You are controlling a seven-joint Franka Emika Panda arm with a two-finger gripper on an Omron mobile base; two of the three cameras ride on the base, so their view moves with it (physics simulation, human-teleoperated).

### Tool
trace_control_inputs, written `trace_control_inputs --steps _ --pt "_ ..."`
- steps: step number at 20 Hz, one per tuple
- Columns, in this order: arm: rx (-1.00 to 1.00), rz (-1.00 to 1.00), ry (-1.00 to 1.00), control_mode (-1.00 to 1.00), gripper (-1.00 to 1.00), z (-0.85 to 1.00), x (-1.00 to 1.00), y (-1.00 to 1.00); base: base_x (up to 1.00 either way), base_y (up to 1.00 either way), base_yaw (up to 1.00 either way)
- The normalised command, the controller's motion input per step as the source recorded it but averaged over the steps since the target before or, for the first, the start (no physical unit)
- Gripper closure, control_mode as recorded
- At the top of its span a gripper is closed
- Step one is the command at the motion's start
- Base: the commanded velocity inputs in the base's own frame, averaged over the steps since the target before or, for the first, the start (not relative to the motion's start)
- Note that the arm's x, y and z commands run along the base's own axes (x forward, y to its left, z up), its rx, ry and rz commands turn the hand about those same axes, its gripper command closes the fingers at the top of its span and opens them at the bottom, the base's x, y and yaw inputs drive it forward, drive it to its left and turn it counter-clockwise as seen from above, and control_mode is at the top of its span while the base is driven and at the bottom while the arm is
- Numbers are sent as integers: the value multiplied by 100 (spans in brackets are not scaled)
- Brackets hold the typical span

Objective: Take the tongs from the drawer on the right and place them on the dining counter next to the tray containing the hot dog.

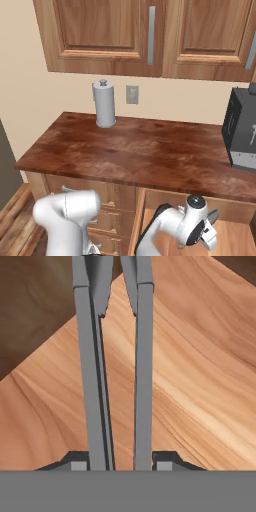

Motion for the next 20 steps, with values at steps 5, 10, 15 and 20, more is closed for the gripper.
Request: trace_control_inputs --steps 5,10,15,20 --pt "-1 0 0 -100 100 57 -44 0 0 0 0" --pt "0 0 -3 -100 100 62 -37 0 0 0 0" --pt "0 2 -4 -100 100 75 -15 0 0 0 0" --pt "0 7 -5 -100 100 77 3 23 0 0 0"
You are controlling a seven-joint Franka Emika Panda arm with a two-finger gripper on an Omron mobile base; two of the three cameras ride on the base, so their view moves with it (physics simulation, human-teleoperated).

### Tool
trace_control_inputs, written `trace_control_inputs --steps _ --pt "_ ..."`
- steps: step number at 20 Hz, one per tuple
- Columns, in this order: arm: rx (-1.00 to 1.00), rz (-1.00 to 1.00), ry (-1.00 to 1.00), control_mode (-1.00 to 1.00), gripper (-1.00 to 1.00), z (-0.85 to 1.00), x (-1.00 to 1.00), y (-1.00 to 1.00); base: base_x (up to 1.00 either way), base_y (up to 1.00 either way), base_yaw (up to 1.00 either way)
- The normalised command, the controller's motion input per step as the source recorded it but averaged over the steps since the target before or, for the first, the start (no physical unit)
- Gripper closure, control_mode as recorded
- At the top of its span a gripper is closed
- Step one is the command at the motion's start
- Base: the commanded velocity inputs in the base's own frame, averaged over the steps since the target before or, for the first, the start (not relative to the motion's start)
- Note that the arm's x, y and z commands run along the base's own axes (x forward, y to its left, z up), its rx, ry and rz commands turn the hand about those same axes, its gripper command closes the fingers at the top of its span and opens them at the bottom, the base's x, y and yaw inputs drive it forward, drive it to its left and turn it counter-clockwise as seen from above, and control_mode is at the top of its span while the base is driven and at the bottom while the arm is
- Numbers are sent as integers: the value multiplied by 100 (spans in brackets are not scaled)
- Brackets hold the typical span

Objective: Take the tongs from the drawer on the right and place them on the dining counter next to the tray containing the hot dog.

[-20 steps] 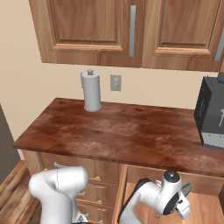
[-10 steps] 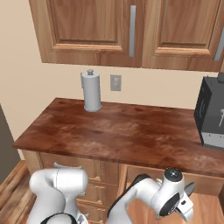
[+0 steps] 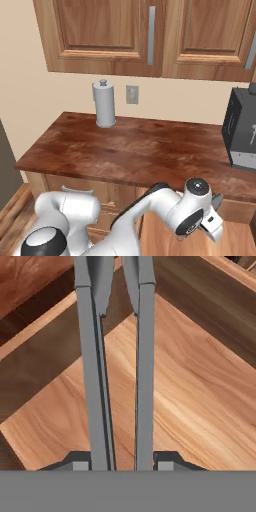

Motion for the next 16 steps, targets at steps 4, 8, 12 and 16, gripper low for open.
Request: trace_control_inputs --steps 4,8,12,16 --pt "0 14 -11 -100 100 64 32 58 0 0 0" --pt "0 18 -2 -100 100 71 59 64 0 0 0" --pt "0 17 0 -100 100 65 63 68 0 0 0" --pt "-1 8 0 -100 100 58 38 73 0 0 0"
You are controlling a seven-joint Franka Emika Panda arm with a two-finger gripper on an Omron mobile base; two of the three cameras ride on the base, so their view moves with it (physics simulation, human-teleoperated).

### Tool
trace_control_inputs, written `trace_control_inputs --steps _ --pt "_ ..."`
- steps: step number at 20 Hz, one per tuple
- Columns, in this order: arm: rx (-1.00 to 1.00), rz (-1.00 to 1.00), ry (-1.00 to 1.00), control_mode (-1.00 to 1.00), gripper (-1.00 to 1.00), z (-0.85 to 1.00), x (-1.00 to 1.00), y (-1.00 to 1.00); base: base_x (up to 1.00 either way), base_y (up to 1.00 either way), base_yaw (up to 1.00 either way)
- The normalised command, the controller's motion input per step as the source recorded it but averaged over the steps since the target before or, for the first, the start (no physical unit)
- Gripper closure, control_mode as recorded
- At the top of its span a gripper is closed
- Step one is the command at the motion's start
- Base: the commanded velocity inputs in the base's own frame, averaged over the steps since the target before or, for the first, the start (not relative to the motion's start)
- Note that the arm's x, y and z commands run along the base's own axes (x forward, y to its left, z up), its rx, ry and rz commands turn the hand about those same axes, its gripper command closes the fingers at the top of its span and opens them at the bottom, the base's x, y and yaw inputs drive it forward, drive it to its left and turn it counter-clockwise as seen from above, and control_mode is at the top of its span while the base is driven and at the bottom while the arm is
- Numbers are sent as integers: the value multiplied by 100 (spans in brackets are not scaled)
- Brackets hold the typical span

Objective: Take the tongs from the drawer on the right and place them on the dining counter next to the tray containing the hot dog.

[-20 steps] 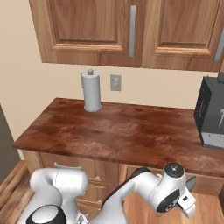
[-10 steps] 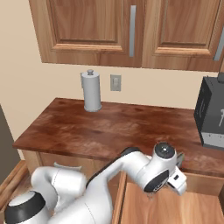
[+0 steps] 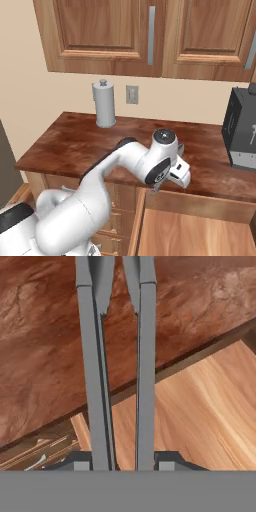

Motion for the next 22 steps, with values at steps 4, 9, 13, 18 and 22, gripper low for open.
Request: trace_control_inputs --steps 4,9,13,18,22 --pt "-4 3 0 -100 100 37 15 71 0 0 0" --pt "-10 3 0 -100 100 13 5 88 0 0 0" --pt "-13 3 0 -100 100 18 8 98 0 0 0" --pt "-7 5 0 -100 100 25 12 85 0 0 0" --pt "-1 5 0 -100 100 31 12 71 0 0 0"
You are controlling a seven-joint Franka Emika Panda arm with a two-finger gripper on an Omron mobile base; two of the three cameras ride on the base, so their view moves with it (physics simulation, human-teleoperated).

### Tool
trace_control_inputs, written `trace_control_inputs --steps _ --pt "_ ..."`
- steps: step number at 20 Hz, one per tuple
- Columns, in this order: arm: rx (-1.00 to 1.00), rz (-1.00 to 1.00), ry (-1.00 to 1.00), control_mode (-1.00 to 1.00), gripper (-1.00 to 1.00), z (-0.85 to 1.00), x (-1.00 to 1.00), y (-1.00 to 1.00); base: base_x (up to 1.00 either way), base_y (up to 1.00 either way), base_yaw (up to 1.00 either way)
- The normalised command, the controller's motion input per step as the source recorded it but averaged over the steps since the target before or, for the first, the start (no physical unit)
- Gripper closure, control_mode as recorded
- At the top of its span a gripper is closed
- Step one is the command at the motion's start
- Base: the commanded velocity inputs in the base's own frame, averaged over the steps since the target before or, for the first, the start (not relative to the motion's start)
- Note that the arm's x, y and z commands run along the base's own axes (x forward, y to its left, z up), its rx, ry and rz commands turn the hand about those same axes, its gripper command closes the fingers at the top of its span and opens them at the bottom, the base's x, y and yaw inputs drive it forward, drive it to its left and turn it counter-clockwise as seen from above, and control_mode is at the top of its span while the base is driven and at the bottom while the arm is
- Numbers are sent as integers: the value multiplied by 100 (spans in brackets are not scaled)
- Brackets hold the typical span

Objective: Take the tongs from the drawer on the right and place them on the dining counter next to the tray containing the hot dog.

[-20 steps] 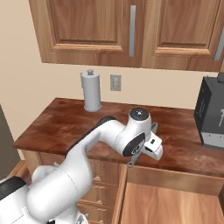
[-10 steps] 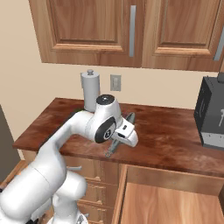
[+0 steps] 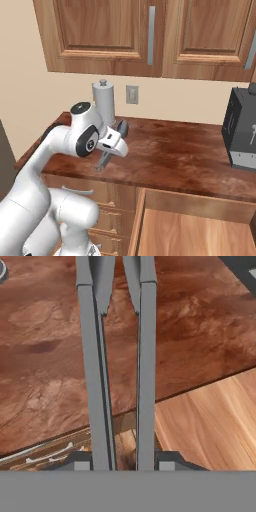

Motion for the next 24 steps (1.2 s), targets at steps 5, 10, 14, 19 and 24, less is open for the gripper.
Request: trace_control_inputs --steps 5,10,14,19,24 --pt "0 2 0 -100 100 23 0 51 0 0 0" --pt "0 10 0 -100 100 6 1 58 0 0 0" --pt "0 17 4 -100 100 1 13 51 0 0 0" --pt "0 17 3 -100 100 6 17 32 0 0 0" --pt "0 10 5 -100 100 10 3 7 0 0 0"
